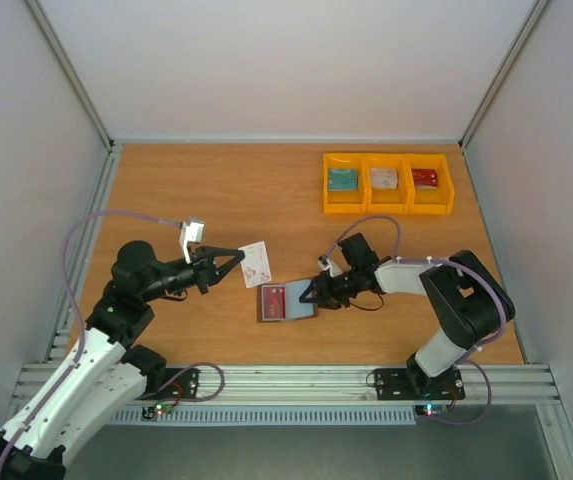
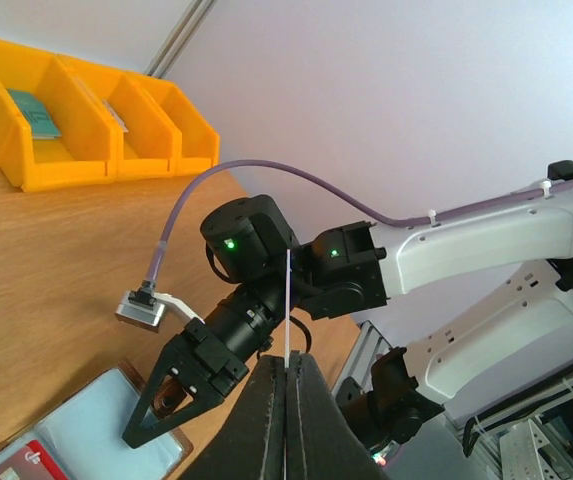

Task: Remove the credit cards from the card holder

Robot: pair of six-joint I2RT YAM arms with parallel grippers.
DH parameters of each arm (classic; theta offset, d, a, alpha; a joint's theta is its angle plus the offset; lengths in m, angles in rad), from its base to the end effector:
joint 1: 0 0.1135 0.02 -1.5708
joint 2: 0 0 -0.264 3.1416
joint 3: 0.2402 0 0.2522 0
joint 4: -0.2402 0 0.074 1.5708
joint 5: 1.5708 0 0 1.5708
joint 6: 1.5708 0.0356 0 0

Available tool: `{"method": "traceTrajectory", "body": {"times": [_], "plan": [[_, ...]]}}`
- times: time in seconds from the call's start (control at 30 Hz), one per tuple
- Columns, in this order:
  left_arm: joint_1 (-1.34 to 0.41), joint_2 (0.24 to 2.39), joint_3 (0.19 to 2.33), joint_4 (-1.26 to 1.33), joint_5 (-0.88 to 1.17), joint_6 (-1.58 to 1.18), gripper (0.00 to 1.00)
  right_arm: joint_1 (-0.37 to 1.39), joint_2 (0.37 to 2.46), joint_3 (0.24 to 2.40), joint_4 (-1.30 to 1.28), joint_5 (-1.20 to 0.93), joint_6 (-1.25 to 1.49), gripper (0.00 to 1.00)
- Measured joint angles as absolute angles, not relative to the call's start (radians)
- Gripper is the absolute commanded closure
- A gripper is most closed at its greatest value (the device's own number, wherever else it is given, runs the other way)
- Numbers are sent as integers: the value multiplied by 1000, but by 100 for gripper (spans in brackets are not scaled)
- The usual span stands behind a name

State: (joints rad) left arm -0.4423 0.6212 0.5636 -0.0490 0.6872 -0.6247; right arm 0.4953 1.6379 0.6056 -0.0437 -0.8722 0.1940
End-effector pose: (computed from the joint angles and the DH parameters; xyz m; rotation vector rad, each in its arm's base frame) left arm 0.1298 -0.0864 0.3021 0.4032 1.8040 -1.3464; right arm 0.2165 0.1480 0.1121 -0.7043 2.5667 1.3850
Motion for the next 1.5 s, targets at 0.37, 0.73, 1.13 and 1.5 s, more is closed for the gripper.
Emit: {"method": "traceTrajectory", "body": {"times": [0.37,0.73,1.13,1.5], "plan": [[-443,621,555,-32,690,-629,100,443,1422,627,-392,-586,109,32],[-443,622,553,18,728,-620,100,441,965,1029,-740,-419,-173,6],[-475,643,553,108,826,-617,100,737,1162,1153,-466,-800,-289,36],[-489,645,553,133,850,-620,100,751,1229,1154,-422,-895,-313,99]]}}
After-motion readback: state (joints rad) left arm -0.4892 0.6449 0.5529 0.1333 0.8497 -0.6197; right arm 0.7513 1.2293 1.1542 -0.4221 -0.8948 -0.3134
